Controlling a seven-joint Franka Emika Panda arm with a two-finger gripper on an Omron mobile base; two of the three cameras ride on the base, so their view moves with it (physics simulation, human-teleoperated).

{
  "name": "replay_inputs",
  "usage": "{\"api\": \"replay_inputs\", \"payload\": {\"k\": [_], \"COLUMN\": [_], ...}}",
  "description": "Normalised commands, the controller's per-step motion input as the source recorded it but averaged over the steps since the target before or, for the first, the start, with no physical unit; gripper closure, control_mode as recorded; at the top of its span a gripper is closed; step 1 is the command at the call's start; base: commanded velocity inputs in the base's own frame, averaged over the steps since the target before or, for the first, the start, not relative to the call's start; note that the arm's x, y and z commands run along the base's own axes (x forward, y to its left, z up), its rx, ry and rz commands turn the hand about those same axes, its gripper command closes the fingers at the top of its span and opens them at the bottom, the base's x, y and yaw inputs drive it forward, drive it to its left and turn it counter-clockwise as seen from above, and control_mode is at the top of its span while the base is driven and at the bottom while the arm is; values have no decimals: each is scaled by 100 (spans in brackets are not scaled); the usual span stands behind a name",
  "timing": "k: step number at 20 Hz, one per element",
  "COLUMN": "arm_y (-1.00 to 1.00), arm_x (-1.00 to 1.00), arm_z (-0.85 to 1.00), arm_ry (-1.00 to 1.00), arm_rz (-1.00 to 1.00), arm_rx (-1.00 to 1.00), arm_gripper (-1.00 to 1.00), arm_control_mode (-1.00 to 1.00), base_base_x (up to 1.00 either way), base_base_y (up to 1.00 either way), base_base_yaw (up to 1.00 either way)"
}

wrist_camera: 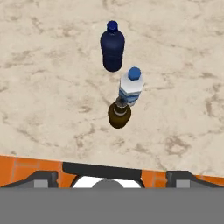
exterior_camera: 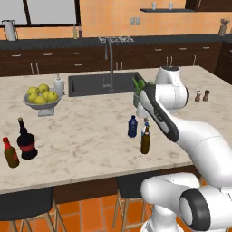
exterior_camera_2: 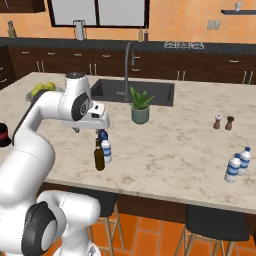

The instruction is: Move the plastic bottles in the middle to the plastics group, and the glass bottles in the middle to the glass group.

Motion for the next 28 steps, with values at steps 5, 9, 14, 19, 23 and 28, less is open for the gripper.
{"api": "replay_inputs", "payload": {"k": [5, 9, 14, 19, 23, 28], "arm_y": [0, -1, 0, -1, -11, -3], "arm_x": [25, 30, 27, 10, 8, 4], "arm_z": [-47, -14, -9, -29, -21, -25], "arm_ry": [-10, -7, 2, 1, 0, 0], "arm_rz": [1, 0, 0, 0, 0, 0], "arm_rx": [0, 0, -2, 0, 0, 0], "arm_gripper": [-100, -100, -100, -100, -100, -100], "arm_control_mode": [-100, -100, -100, -100, -100, -100], "base_base_x": [0, 0, 0, 0, 0, 0], "base_base_y": [0, 0, 0, 0, 0, 0], "base_base_yaw": [0, 0, 0, 0, 0, 0]}}
